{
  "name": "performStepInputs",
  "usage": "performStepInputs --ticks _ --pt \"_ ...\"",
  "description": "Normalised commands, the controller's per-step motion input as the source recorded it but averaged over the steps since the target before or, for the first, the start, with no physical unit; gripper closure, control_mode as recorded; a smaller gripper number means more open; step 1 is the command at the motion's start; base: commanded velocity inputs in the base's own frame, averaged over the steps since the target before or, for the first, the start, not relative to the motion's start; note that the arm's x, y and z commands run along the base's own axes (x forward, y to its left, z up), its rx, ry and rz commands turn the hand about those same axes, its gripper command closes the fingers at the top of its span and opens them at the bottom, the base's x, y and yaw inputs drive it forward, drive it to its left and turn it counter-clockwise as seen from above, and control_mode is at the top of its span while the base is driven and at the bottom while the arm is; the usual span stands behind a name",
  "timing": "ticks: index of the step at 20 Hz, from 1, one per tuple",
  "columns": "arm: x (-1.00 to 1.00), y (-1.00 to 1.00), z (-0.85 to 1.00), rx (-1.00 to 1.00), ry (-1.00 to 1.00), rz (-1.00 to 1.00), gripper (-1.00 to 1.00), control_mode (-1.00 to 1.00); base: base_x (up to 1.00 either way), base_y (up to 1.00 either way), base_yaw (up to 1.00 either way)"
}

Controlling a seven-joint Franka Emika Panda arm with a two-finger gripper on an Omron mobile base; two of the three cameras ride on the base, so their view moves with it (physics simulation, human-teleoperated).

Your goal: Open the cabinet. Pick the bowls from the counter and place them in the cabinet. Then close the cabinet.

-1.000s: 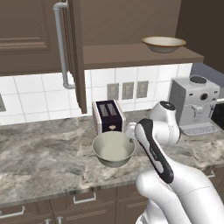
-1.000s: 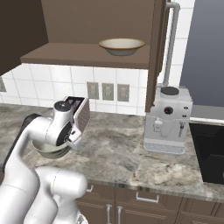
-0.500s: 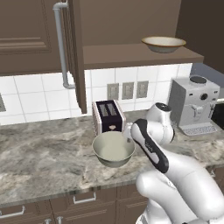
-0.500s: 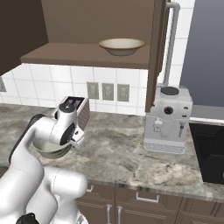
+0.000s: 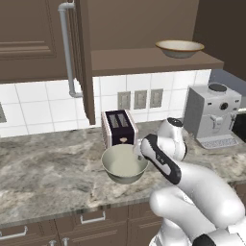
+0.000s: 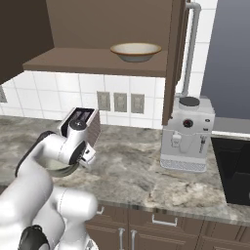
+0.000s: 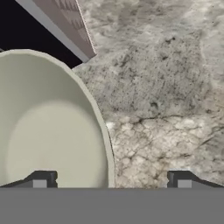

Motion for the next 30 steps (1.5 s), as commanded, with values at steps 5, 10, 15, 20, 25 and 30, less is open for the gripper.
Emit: performStepInputs --ticks 5,10,15,20,25,30 --pt "0.19 0.13 -0.31 0.00 0.00 0.00 -1.00 -1.00 0.00 0.00 0.00" --pt "0.20 0.11 -0.34 0.00 0.01 0.00 -1.00 -1.00 0.00 0.00 0.00" --pt "0.09 0.08 -0.38 0.00 0.06 0.00 1.00 -1.00 0.00 0.00 0.00" --pt "0.00 0.00 -0.37 0.00 0.05 0.02 1.00 -1.00 0.00 0.00 0.00" --pt "0.00 0.00 -0.38 0.00 0.05 0.02 1.00 -1.00 0.00 0.00 0.00" --pt "-0.17 0.00 -0.17 0.00 -0.05 0.00 1.00 -1.00 0.00 0.00 0.00"
